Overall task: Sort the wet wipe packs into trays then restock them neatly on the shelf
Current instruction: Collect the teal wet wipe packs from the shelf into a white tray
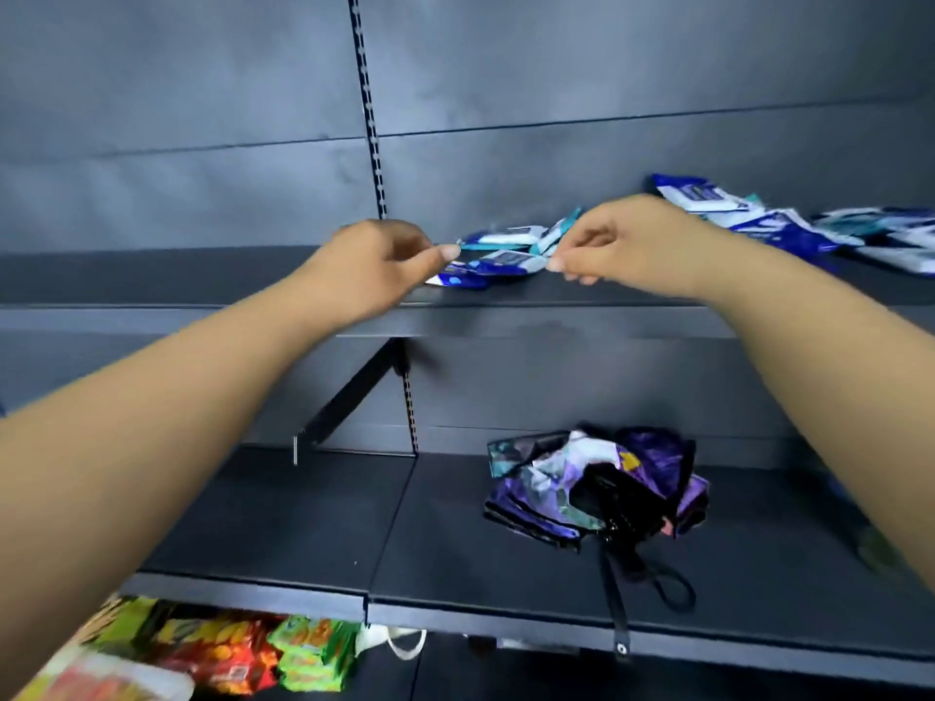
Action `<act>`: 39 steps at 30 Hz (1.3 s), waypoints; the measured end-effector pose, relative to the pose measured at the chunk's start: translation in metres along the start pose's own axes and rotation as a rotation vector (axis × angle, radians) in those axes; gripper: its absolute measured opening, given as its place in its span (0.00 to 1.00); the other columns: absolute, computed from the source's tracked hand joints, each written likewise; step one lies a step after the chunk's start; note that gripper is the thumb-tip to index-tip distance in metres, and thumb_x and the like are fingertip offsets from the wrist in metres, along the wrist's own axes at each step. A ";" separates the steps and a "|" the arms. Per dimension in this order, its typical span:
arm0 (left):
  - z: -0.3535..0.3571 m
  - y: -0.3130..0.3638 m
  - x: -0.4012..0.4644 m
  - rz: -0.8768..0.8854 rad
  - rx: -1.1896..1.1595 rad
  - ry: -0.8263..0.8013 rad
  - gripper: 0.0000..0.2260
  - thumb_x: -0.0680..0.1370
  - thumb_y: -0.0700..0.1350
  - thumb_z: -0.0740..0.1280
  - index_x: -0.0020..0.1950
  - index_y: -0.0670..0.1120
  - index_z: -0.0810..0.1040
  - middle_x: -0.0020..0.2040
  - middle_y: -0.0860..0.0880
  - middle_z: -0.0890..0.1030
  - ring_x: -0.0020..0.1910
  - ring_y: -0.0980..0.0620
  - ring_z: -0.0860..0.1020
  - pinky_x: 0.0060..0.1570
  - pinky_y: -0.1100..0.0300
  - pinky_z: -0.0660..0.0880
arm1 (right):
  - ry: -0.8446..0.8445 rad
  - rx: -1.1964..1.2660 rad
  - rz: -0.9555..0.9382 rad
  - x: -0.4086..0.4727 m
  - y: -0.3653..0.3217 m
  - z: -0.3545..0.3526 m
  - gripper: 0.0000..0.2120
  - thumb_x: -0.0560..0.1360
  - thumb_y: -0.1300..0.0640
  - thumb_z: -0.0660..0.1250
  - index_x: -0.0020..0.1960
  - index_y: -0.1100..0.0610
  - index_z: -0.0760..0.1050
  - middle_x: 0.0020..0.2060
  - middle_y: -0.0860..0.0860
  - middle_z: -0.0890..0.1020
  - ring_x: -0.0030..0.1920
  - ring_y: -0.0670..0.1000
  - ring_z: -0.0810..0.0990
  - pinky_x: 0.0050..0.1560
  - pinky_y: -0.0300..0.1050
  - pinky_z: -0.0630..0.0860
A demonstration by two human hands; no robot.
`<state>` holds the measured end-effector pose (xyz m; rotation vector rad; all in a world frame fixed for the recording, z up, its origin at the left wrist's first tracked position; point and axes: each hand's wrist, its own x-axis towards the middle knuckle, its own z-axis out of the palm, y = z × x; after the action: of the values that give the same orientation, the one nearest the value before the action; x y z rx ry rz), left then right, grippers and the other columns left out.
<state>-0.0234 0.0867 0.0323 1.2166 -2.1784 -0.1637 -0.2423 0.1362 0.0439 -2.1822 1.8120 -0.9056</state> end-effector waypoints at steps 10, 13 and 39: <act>0.036 -0.090 0.165 0.088 -0.008 -0.219 0.14 0.76 0.59 0.60 0.40 0.51 0.76 0.40 0.48 0.79 0.45 0.47 0.76 0.50 0.56 0.73 | 0.127 0.018 0.442 0.149 0.064 0.021 0.21 0.75 0.47 0.65 0.48 0.67 0.78 0.48 0.62 0.82 0.42 0.56 0.78 0.47 0.47 0.75; 0.052 -0.110 0.208 0.133 -0.002 -0.280 0.11 0.77 0.56 0.61 0.42 0.52 0.75 0.36 0.52 0.76 0.38 0.51 0.73 0.44 0.62 0.67 | 0.247 0.040 0.626 0.198 0.087 0.032 0.20 0.75 0.45 0.64 0.38 0.63 0.73 0.40 0.61 0.79 0.40 0.58 0.78 0.44 0.49 0.77; 0.129 -0.127 0.342 0.123 -0.045 -0.396 0.17 0.80 0.54 0.56 0.60 0.45 0.77 0.61 0.44 0.77 0.59 0.47 0.74 0.56 0.60 0.67 | 0.540 1.235 0.620 0.259 0.124 0.020 0.04 0.76 0.69 0.62 0.46 0.61 0.70 0.43 0.57 0.80 0.30 0.51 0.82 0.25 0.42 0.79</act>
<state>-0.1346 -0.2840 0.0382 1.0919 -2.5649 -0.4310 -0.3138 -0.1422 0.0561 -0.6217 1.2681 -1.8179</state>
